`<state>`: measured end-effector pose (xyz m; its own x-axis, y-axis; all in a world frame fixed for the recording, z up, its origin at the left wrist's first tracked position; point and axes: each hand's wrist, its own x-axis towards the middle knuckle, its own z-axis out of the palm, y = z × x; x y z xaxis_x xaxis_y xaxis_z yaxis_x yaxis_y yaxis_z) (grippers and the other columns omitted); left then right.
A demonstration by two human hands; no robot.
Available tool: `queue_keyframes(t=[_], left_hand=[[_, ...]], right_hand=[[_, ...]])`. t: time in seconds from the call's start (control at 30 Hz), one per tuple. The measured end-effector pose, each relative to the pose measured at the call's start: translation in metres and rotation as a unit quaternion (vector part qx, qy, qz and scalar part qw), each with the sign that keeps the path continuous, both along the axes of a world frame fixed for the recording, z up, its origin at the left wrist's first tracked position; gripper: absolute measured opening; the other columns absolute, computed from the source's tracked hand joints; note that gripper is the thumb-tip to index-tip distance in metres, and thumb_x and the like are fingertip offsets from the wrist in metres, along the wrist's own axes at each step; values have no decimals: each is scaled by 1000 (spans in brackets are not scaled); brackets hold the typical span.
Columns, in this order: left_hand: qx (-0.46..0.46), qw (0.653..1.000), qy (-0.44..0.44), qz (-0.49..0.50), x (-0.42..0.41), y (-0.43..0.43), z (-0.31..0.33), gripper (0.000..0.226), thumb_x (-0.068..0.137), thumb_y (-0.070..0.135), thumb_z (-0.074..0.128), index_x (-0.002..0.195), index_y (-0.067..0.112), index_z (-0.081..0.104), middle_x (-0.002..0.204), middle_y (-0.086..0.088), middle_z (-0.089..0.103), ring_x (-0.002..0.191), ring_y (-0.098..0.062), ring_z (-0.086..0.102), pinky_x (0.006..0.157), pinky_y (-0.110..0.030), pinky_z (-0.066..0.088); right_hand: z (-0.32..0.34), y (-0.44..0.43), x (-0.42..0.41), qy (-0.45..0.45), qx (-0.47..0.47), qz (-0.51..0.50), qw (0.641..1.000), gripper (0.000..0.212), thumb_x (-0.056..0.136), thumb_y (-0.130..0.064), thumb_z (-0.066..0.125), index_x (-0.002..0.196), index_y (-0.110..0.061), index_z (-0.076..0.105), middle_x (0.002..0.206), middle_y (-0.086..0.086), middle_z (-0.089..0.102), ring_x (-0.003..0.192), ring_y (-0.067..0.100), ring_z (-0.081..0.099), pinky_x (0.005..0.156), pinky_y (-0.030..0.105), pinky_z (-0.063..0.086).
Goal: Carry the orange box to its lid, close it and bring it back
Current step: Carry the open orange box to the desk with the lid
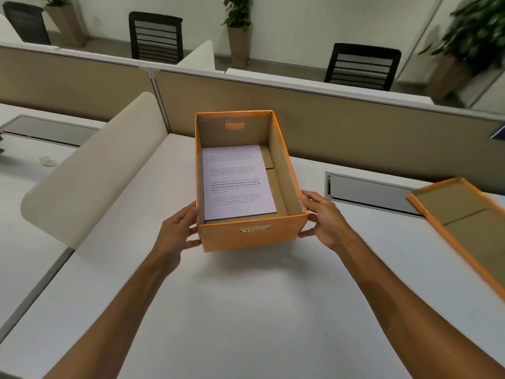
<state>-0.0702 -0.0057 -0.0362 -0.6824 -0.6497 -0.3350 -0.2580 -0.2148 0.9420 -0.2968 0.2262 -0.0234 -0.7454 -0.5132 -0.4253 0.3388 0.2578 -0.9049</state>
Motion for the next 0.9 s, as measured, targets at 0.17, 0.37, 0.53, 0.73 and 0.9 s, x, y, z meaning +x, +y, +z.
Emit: queue_keyframes(t=[0.17,0.37,0.53,0.73,0.9], left_hand=[[-12,999,-5,-40,0,59,7,45,88,61,55,128,41,63,115,16,72,104,-18,69,74,-39,60],[-25,996,-5,-80,18,140,19,28,88,60,56,113,51,66,105,21,74,100,-14,69,69,-35,59],[-35,995,-5,-88,40,202,21,54,82,64,56,129,38,61,118,12,69,104,-21,66,69,-36,59],[-47,993,-14,-112,65,249,17,45,92,54,51,131,33,59,122,8,66,105,-25,63,67,-33,57],[-41,991,-18,-129,82,263,10,39,98,46,49,131,29,60,122,6,66,109,-27,62,79,-42,54]], right_hand=[[10,77,23,19,5,-28,999,34,101,-38,50,133,-31,57,133,2,60,119,38,57,86,75,48],[18,172,58,32,9,-55,998,35,101,-40,49,134,-32,56,131,-1,60,120,37,56,83,71,51],[20,239,96,34,2,-69,997,33,101,-39,48,133,-32,56,129,-2,62,118,34,58,81,69,53],[15,294,140,32,6,-86,996,38,102,-38,47,138,-29,52,129,-1,61,116,32,58,81,70,52],[9,314,172,25,11,-110,994,36,102,-37,48,137,-28,53,130,2,61,116,32,58,86,74,48]])
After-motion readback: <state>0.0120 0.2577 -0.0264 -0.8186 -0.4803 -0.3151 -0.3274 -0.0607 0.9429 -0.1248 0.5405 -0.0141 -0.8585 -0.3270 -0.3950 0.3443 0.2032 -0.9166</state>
